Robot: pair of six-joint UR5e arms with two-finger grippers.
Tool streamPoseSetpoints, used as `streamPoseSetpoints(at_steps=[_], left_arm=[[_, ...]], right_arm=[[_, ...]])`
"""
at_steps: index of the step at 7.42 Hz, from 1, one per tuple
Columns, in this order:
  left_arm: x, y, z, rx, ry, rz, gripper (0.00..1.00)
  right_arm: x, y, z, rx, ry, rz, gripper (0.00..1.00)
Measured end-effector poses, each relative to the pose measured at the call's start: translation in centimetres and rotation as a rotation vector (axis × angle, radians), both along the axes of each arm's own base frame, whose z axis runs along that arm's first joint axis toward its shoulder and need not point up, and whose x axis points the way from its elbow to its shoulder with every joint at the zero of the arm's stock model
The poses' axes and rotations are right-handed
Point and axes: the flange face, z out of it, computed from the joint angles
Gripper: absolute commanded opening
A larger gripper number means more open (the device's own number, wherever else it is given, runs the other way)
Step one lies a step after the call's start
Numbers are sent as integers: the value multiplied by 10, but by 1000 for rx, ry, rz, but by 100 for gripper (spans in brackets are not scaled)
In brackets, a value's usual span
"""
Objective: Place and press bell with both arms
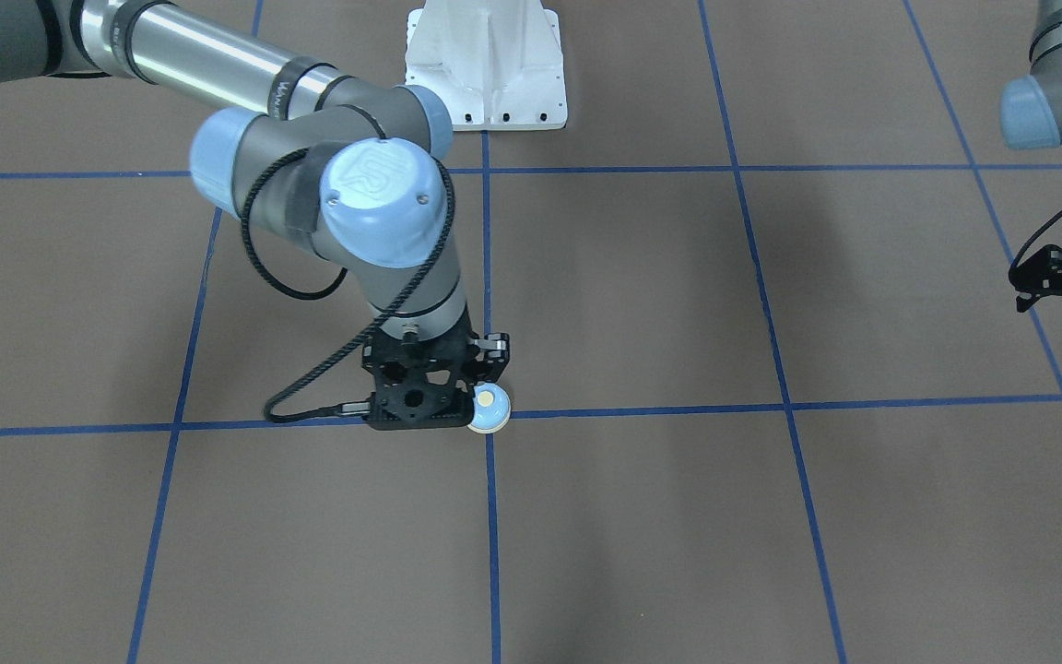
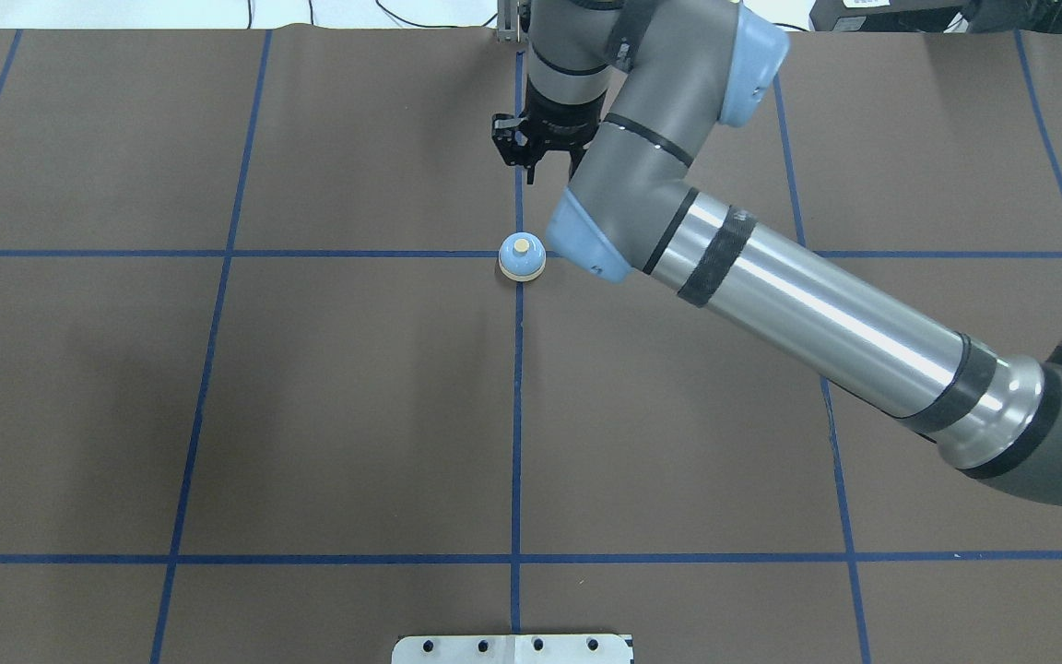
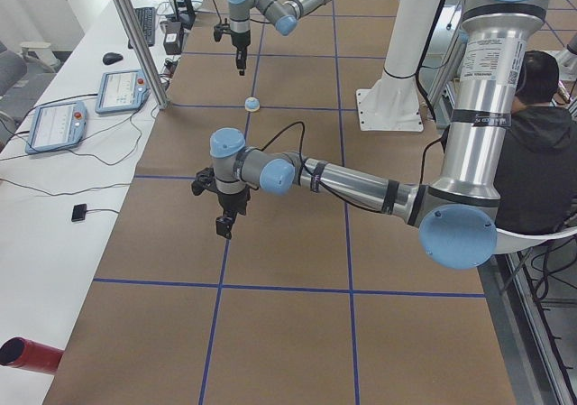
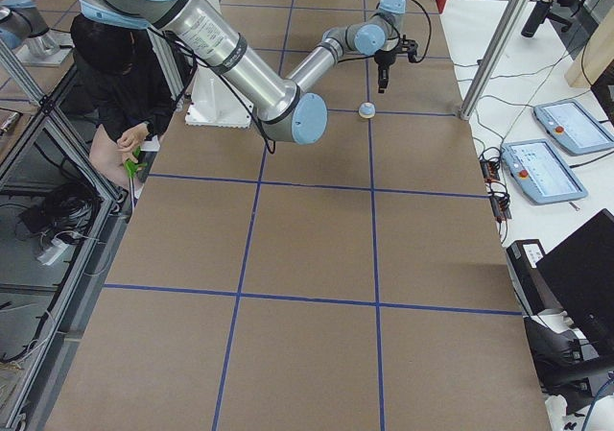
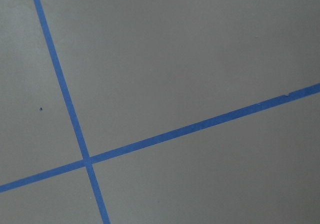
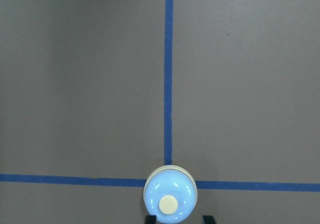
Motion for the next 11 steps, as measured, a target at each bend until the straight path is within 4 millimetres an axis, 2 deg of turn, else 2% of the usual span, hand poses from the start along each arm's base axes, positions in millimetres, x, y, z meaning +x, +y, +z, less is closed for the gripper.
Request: streamPoseSetpoints(at_steps=[1,3,4,5,7,9,11], left_arm=[[-30,7,13,12,15,13,100],[-99,27,40,55,12,21,100],[-118,35,50,64,7,20,100],[-127,42,57,61,4,18,100],[-132,53,69,48,4,16,100],[-133,57,72,44,4,14,100],[-134,60,75,39,4,13,100]], right_arm=[[41,-3,37,27,15,-19,100],[124,0,125,91,62,-81,100],[166,6,166,108,73,-114,100],[206,15,204,114,74,-143,100],[278,33,267,110,78,-171,100],[357,53,332,96,62,-194,100],[434,82,388,95,39,-193,100]])
